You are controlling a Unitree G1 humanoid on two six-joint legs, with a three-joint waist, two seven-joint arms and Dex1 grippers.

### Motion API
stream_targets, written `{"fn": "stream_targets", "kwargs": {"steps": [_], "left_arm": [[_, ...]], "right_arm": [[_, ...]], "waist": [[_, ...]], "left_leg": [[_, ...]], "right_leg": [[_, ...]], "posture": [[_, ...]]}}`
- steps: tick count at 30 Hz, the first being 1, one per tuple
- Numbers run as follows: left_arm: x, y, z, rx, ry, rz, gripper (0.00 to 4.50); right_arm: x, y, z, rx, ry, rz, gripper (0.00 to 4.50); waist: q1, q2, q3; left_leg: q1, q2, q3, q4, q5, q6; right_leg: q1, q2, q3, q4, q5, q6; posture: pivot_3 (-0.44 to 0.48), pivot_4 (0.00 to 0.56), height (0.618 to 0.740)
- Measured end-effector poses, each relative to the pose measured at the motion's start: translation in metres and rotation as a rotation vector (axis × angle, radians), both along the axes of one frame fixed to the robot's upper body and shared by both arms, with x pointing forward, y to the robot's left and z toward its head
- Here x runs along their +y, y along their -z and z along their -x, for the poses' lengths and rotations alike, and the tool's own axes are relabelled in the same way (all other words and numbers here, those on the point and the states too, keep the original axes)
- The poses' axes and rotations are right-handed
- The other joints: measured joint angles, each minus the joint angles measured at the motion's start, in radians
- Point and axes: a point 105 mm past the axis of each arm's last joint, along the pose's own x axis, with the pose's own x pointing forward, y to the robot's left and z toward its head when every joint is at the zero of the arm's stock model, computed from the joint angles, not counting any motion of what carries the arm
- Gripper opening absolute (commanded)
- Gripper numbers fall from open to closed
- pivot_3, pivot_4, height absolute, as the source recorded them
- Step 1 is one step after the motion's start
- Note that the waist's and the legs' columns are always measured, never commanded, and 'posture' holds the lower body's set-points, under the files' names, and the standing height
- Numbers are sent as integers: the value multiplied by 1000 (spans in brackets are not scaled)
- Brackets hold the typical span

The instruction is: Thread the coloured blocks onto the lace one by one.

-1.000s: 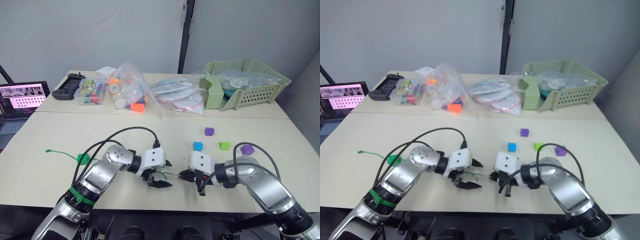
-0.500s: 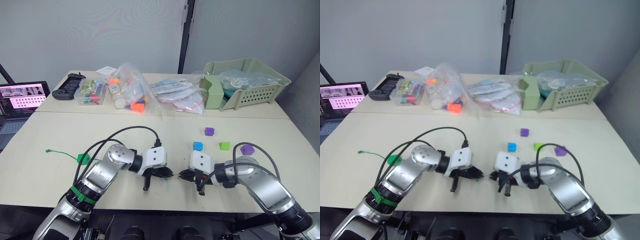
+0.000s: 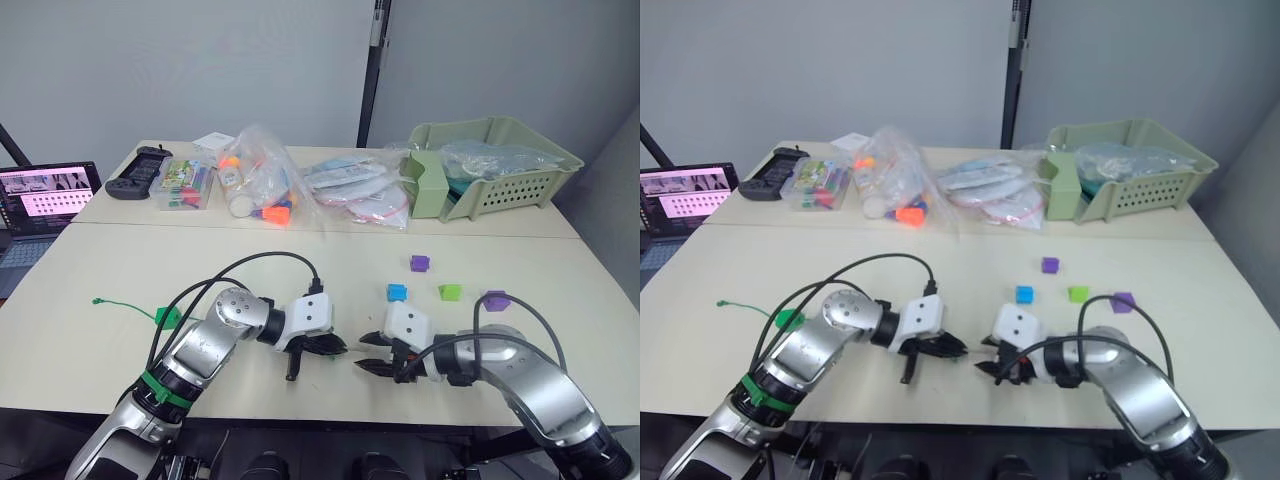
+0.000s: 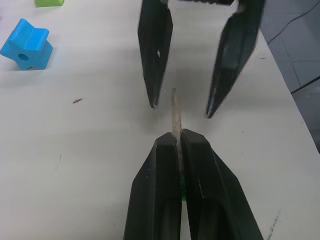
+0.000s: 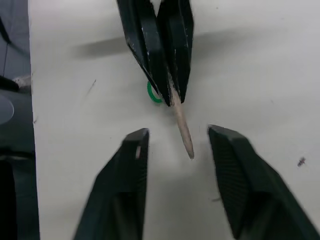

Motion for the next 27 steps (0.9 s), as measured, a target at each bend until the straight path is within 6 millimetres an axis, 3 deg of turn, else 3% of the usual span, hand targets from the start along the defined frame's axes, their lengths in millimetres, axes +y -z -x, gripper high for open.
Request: {"fn": "stream_targets", "kwargs": {"steps": [4,5,9,13,16,19,27], "left_arm": [[-1,-2,0,-18,14,-1,0],[-1,-2,0,-23,19,-3,0],[1,-2,0,-30,24,-16,0],[2,-1,0,-30,23,-19,0],[3,-1,-1,-30,20,-21,0],[3,-1,-1,-31,16,-21,0],[3,1,-1,-30,2,-15,0]], "right_arm": [[-22,-8,-2,-12,184,-68,4394],[-32,-10,-2,-13,261,-102,4455],[-93,-14,-4,-65,707,-256,4455],[-137,-4,4,-117,1034,-264,4455],[-152,8,7,-135,1178,-216,4455],[-160,6,-3,-181,1229,-205,4455],[-178,10,-56,-204,1245,-184,4455]], "waist": [[0,0,0],[2,0,0],[5,0,0],[-2,0,0],[-10,1,-1],[-13,1,-1],[-7,2,-1]], "left_leg": [[0,0,0,0,0,0],[0,0,0,0,0,0],[0,0,0,0,0,0],[1,1,1,0,0,0],[2,0,2,-1,0,0],[2,0,2,-2,0,0],[2,0,2,-4,0,0]], "right_leg": [[0,0,0,0,0,0],[0,0,0,0,0,0],[0,0,1,0,0,0],[0,0,1,0,0,0],[0,0,3,0,-1,0],[0,1,3,0,-1,0],[0,0,3,-2,-1,0]], "posture": [[0,150,740],[0,150,740],[0,150,740],[0,150,740],[0,150,740],[0,150,740],[0,150,740]]}}
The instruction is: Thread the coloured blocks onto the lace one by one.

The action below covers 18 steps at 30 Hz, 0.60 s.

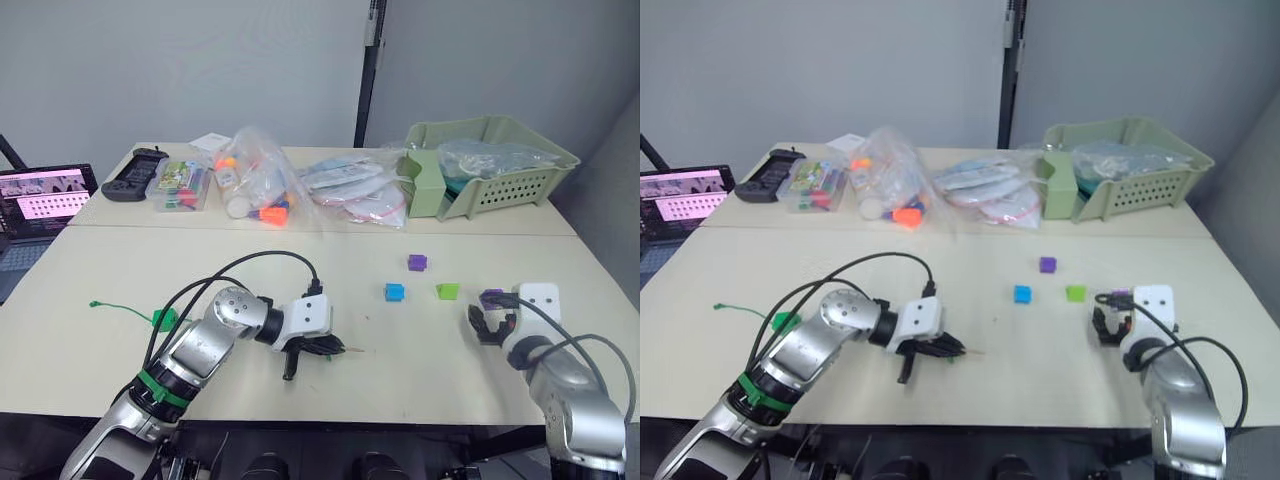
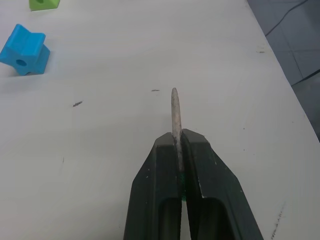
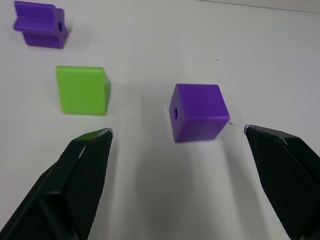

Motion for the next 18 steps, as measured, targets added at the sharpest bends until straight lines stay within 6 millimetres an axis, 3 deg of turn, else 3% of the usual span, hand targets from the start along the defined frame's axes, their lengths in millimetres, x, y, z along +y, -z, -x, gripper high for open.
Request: {"fn": "stream_targets", "kwargs": {"steps": [7,10,17,18], "left_arm": [[-1,0,0,-8,-14,7,0],[-1,-1,1,-15,-12,9,0],[2,2,1,-7,-24,2,0],[2,2,1,-6,-24,2,0]], "right_arm": [[-14,9,-29,24,20,-7,4455],[-15,12,-31,22,13,-13,3626],[-13,9,-29,2,0,-27,1219],[-13,7,-28,-9,0,-26,1171]], "waist": [[0,0,0],[-1,0,0],[-1,0,0],[-1,0,0]], "left_leg": [[0,0,0,-1,0,0],[0,0,0,-2,0,0],[0,0,0,-2,0,0],[0,0,0,-2,0,0]], "right_leg": [[1,0,0,-3,0,0],[1,0,0,-3,0,0],[1,0,0,-3,0,0],[1,0,0,-3,0,0]], "posture": [[0,150,740],[0,150,740],[0,150,740],[0,150,740]]}}
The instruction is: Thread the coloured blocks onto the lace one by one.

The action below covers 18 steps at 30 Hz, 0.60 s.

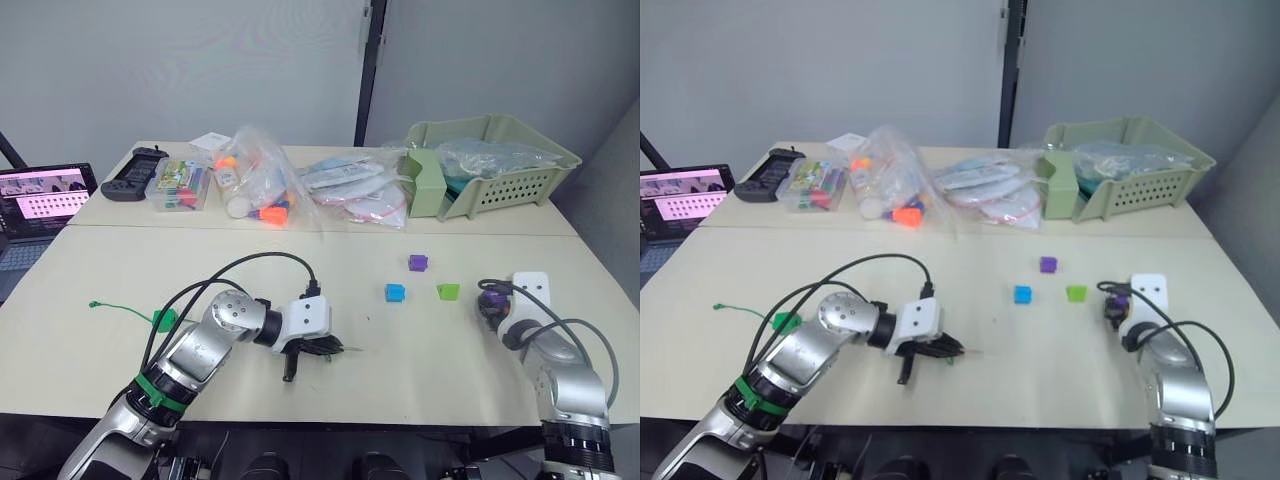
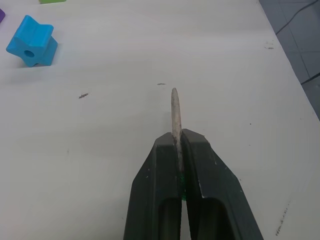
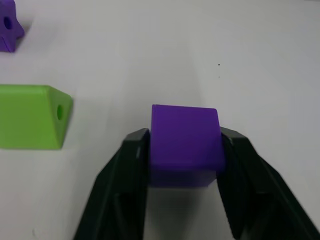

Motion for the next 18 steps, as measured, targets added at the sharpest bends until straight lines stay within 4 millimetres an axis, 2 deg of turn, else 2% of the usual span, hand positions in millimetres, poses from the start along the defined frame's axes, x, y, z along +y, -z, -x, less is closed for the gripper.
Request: {"fn": "stream_targets", "kwargs": {"steps": [3,6,8,11,14,17,18], "left_arm": [[0,1,0,3,-1,0,0],[1,1,0,4,-1,0,0],[1,1,1,4,-1,0,0],[4,2,0,0,-5,-6,0],[4,2,0,0,-2,-6,0],[5,2,0,0,-4,-11,0],[5,2,0,0,-4,-11,0]], "right_arm": [[5,-13,5,-54,-12,7,1174],[22,-35,18,-136,-45,12,1174],[42,-48,34,-168,-84,5,1174],[93,-59,63,-175,-214,-47,1174],[141,-54,84,-122,-332,-126,1174],[170,-36,92,-38,-369,-191,1174],[173,-34,92,-27,-370,-189,1174]], "waist": [[1,0,0],[1,1,0],[1,1,0],[0,1,0],[-3,1,0],[-2,1,0],[-1,1,0]], "left_leg": [[0,0,0,0,0,0],[0,0,-1,0,0,0],[-1,0,-2,-1,0,0],[-1,1,-4,-1,0,0],[1,1,-4,-1,0,0],[1,1,-4,-1,0,0],[0,0,-3,-1,0,0]], "right_leg": [[0,0,0,0,0,0],[0,0,0,0,0,0],[-1,0,-1,0,0,0],[-1,0,-1,0,0,0],[0,0,-1,0,0,0],[0,0,-1,0,0,0],[0,0,-1,-1,0,0]], "posture": [[0,150,740],[0,150,740],[0,150,740],[0,150,740],[0,150,740],[0,150,740],[0,150,740]]}}
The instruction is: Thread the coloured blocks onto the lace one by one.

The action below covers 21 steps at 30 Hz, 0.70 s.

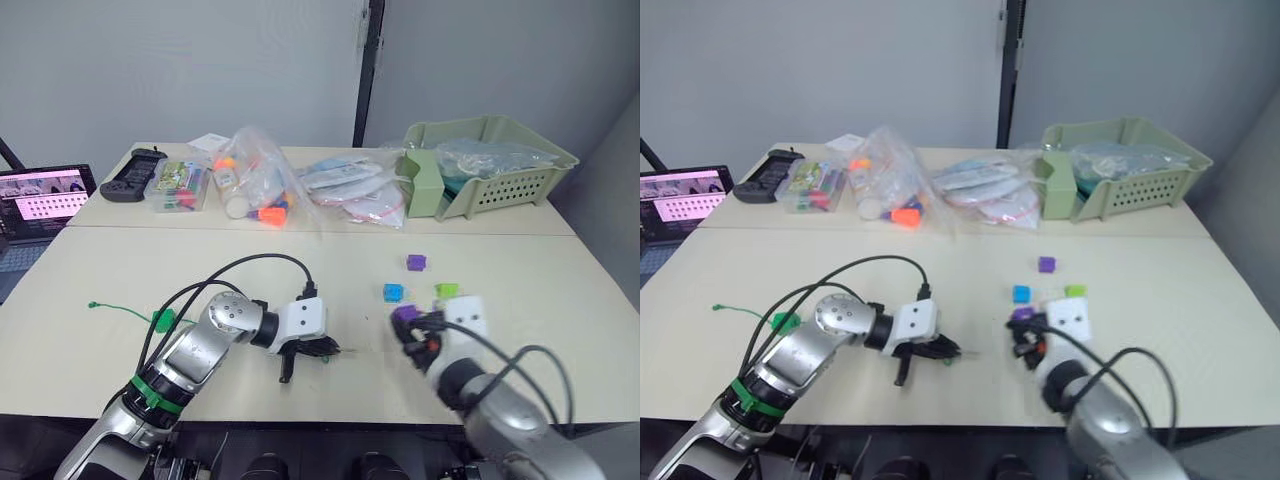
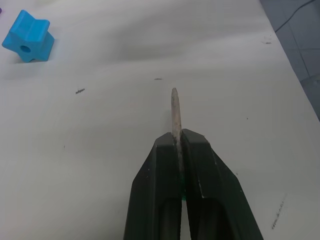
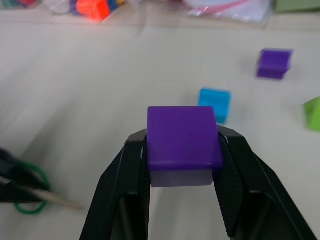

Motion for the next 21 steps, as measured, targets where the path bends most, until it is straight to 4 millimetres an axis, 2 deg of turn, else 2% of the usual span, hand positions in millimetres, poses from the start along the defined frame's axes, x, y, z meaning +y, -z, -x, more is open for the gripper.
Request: {"fn": "stream_targets", "kwargs": {"steps": [3,6,11,13,16,17,20,21], "left_arm": [[1,0,0,1,0,-4,0],[3,0,0,1,-2,-10,0],[4,0,-1,-1,-6,-10,0],[4,0,-1,-2,-8,-10,0],[4,-1,-2,-5,-10,-8,0],[5,-1,-2,-5,-11,-8,0],[6,-1,-2,-3,-14,-10,0],[6,-1,-2,-3,-14,-10,0]], "right_arm": [[6,17,-3,56,13,32,1174],[14,47,-4,161,8,49,1174],[20,48,-5,165,2,23,1174],[18,47,-6,160,6,21,2207],[15,49,-6,165,-3,40,3297],[14,47,-5,159,-24,57,3536],[4,25,-5,86,-91,113,4484],[0,6,-6,22,-136,142,4484]], "waist": [[2,0,0],[0,0,0],[-3,-1,0],[-4,-1,0],[-3,-1,0],[-3,-1,0],[0,-1,0],[1,-1,0]], "left_leg": [[0,0,1,0,0,0],[-1,0,2,0,0,0],[1,1,1,0,0,0],[1,1,1,0,0,0],[0,1,1,0,0,0],[-1,1,1,0,0,0],[-1,0,1,0,0,0],[-1,0,1,0,0,0]], "right_leg": [[0,0,0,-1,0,0],[-1,0,-1,-1,0,0],[0,1,-1,-1,0,0],[0,1,-1,0,0,0],[0,1,-1,-1,0,0],[0,1,-1,-1,0,0],[-1,0,0,-1,0,0],[0,0,-1,-1,0,0]], "posture": [[0,150,740],[0,150,740],[0,150,740],[0,150,740],[0,150,740],[0,150,740],[0,150,740],[0,150,740]]}}
